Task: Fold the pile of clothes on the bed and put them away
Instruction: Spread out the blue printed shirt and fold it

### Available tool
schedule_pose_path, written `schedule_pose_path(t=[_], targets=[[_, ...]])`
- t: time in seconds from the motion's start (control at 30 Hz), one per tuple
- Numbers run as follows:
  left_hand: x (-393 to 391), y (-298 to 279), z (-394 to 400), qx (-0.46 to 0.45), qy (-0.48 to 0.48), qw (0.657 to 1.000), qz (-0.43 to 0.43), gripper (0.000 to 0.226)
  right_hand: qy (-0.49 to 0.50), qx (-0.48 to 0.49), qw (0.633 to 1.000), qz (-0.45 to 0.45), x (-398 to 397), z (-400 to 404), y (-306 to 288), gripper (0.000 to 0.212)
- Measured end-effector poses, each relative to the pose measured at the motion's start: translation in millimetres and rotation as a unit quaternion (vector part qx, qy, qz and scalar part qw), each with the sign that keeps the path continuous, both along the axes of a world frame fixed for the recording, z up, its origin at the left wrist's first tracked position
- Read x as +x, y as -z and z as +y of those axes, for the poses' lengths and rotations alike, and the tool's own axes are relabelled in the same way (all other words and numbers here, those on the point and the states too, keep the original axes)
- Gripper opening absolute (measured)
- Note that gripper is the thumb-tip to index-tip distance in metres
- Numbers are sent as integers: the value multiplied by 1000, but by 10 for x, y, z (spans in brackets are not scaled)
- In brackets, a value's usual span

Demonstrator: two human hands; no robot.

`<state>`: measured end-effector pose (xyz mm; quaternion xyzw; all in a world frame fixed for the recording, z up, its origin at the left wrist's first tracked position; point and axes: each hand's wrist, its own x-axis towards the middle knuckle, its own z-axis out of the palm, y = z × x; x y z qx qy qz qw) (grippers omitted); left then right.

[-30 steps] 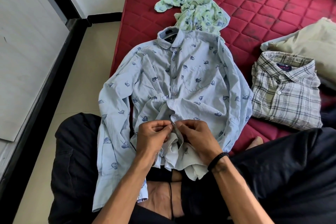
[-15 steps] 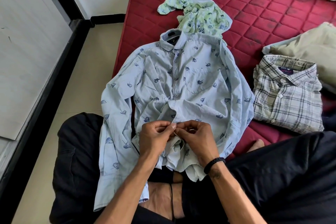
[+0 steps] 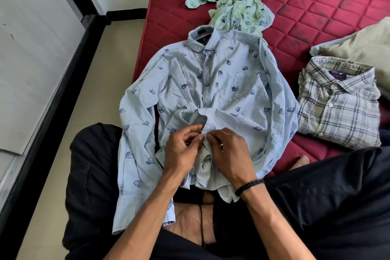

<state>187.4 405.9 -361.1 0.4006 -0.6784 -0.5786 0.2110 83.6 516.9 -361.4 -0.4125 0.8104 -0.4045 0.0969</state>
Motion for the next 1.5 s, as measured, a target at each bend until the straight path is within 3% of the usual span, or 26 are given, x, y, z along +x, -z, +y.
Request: schedule_pose_path(t=[0.1,0.2,0.33,0.4,0.47,0.53,0.63,0.7,0.77,0.83,0.93,1.0,1.07,1.2,1.27,1.33,1.4,1.43,1.5], targets=[[-41,-49,32,-52,6,998,-18,28,25,10,1000,12,20,-9,3,31],[-11,-94,100,-117,13,989,-94,34,4,42,999,19,28,11,2,30],[-93,-209,-65,-218,106,949,-200,43,2,41,998,-48,-82,-27,-95,30],[-291,-342,-338,-265,126,932,-211,26,9,40,998,-54,-275,-149,-168,27],[-567,-525,-699,-258,119,936,-207,12,12,47,998,-31,-571,-325,-270,21],[-861,-622,-1091,-243,105,946,-185,8,14,58,998,-17,-932,-513,-410,15],[-1333,-551,-1868,-306,68,934,-174,4,33,44,998,14,-1691,-894,-602,11],[-1547,-346,-2421,-340,52,917,-202,35,57,33,998,24,-2210,-1152,-699,16],[-1718,-98,-2927,-355,64,886,-293,66,98,35,994,19,-2771,-1433,-736,31],[-1836,124,-3291,-349,76,865,-352,76,146,78,985,39,-3221,-1701,-742,46],[-1929,188,-3472,-311,34,894,-322,79,164,175,970,-30,-3520,-2010,-701,59],[-1996,100,-3504,-237,12,931,-276,65,171,201,960,-97,-3583,-2137,-610,42],[-2055,25,-3589,-189,13,951,-245,36,193,205,957,-66,-3619,-2202,-549,18],[-1953,-464,-3670,-181,79,958,-210,47,226,117,963,-86,-3655,-2110,-800,9],[-1798,-933,-3623,-178,141,953,-201,51,223,94,964,-113,-3715,-1926,-1109,8],[-1614,-1465,-3561,-205,172,943,-199,68,207,75,967,-126,-3717,-1742,-1515,13],[-1412,-2052,-3444,-249,173,934,-190,66,199,0,966,-165,-3576,-1549,-1995,16],[-1335,-2300,-3391,-272,171,930,-180,69,199,-36,966,-162,-3473,-1466,-2196,13],[-1139,-2916,-3264,-345,151,915,-146,80,190,-86,975,-75,-3293,-1277,-2708,8]])
